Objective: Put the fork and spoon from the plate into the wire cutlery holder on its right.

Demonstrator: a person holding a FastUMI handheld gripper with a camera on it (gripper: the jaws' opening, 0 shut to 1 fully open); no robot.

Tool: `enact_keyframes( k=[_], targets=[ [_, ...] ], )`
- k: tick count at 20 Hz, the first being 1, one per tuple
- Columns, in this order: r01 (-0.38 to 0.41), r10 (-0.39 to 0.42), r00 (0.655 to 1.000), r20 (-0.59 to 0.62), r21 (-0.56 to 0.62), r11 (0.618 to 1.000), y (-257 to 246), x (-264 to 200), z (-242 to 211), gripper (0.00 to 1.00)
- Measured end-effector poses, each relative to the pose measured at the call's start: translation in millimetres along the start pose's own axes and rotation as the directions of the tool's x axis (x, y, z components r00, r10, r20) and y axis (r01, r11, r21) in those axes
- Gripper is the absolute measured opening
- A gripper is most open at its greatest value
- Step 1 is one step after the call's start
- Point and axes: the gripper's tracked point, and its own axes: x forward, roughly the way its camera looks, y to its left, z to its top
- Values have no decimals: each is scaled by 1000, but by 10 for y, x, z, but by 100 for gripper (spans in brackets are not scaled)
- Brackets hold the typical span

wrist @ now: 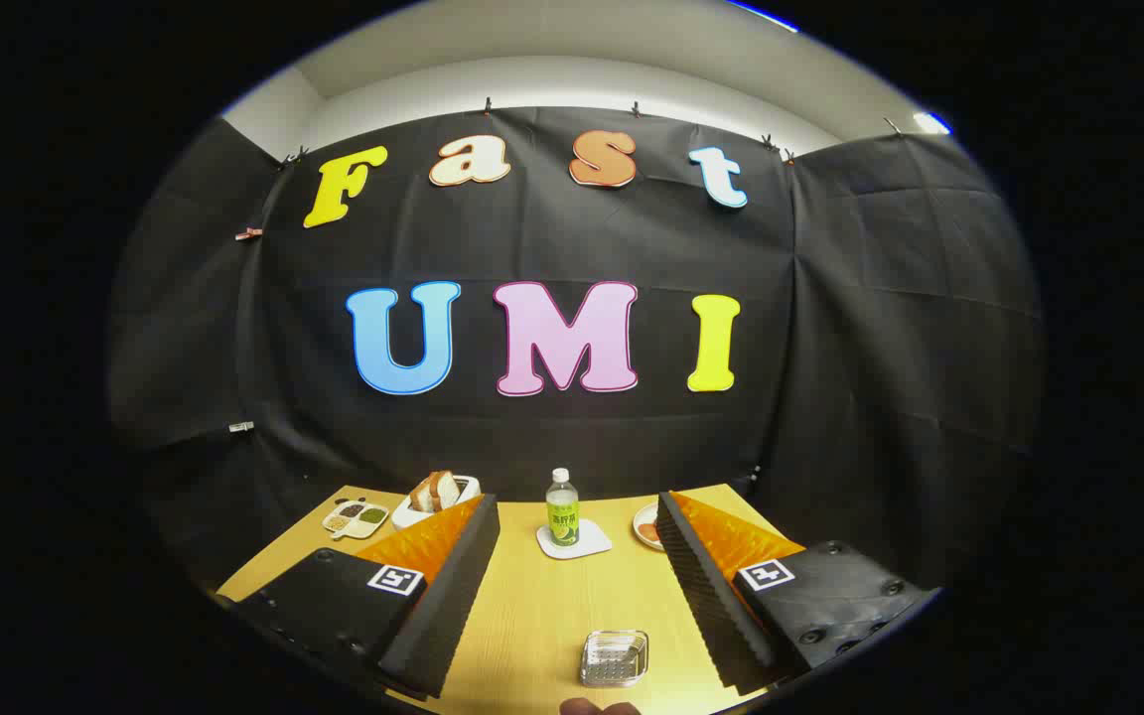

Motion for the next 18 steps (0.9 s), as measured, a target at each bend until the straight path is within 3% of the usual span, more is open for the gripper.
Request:
enact_keyframes(
  k=[5,18],
  targets=[
    [-8,8,1000,21,27,1000,74,66,159,99],
    [-33,34,996,-84,13,999,209,182,-163,99]
  ],
)
